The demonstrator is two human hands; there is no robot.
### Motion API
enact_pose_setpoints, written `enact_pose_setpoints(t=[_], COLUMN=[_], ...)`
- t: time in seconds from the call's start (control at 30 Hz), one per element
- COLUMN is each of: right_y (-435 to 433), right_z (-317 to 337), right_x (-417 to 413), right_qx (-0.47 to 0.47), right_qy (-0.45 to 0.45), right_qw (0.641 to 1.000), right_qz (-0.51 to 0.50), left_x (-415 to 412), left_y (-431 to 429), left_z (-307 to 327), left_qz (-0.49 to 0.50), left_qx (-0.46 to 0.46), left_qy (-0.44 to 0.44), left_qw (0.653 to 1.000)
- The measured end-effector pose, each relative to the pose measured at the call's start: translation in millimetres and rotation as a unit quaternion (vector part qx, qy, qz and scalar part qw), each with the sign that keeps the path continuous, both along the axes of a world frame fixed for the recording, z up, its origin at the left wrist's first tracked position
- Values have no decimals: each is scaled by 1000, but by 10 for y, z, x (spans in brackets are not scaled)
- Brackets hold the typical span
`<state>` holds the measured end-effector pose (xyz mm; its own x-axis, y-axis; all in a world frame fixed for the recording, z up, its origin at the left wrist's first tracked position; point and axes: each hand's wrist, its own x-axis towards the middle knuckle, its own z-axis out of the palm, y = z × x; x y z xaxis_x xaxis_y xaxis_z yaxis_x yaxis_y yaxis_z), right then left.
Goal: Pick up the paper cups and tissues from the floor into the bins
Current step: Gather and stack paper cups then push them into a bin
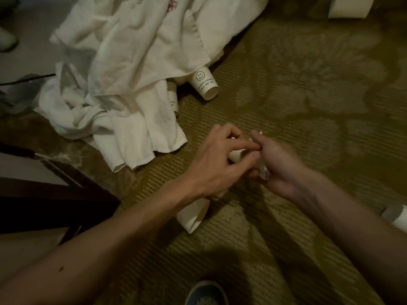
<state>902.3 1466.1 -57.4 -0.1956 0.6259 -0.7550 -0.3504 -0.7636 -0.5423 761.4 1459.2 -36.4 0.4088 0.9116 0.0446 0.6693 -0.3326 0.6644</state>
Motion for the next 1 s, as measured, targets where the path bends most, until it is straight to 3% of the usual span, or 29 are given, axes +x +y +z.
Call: enact_pose_setpoints(t=[0.1,0.23,0.33,0.5,0.73,0.87,1.0], right_y=[159,320,375,438,481,450,427], right_z=[-43,-68,-117,-191,-236,-249,-298], right_x=[15,0,-45,-71,-52,-60,-102], right_qx=[18,27,30,12,15,17,17], right_qy=[-42,-35,-46,-44,-54,-65,-49], right_qw=[999,998,997,997,998,997,998], right_qz=[14,38,56,58,39,35,40], left_x=[-190,-612,-959,-1480,-1709,-1755,-1810], left_y=[326,1102,1644,2233,2493,2396,2240], left_z=[1,-51,-72,-30,-6,-126,-221], left_qz=[17,67,-3,-58,-73,-63,-77], left_qx=[29,29,3,5,31,58,127], left_qy=[-3,113,212,283,331,449,449], left_qw=[999,991,977,957,940,890,881])
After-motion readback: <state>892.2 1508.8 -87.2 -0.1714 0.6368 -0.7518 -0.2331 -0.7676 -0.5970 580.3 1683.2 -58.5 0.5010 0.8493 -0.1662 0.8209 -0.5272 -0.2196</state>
